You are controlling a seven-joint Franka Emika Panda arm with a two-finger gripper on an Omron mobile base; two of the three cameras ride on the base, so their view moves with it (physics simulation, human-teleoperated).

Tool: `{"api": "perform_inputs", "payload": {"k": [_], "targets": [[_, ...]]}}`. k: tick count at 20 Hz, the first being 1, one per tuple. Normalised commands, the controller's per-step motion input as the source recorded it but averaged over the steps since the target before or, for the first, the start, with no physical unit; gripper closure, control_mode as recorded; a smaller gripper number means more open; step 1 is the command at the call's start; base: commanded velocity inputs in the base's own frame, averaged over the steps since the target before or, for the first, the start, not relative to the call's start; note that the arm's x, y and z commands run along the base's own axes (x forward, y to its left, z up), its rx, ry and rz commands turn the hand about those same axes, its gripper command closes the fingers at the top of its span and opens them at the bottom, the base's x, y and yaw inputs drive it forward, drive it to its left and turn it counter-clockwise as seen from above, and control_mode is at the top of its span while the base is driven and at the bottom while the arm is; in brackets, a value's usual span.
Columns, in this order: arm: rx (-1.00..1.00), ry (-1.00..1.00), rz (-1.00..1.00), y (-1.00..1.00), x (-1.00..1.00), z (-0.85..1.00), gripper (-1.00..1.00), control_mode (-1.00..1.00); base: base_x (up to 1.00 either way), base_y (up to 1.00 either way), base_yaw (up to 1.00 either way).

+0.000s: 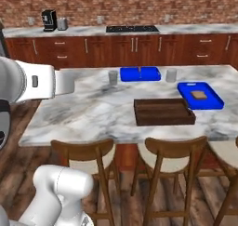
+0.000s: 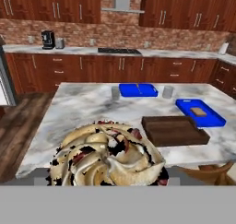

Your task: Take the cupcake and donut from the fridge and place them on the empty tray on the dining counter.

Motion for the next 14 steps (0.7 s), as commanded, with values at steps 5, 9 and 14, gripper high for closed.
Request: {"api": "perform_inputs", "payload": {"k": [5,9,14], "targets": [[0.0,0.0,0.0,0.0,0.0,0.0,1.0,1.0,0.0,-1.0,0.06],[0.0,0.0,0.0,0.0,0.0,0.0,1.0,1.0,0.0,-1.0,0.1],[0.0,0.0,0.0,0.0,0.0,0.0,1.0,1.0,0.45,-0.99,0.4]]}}
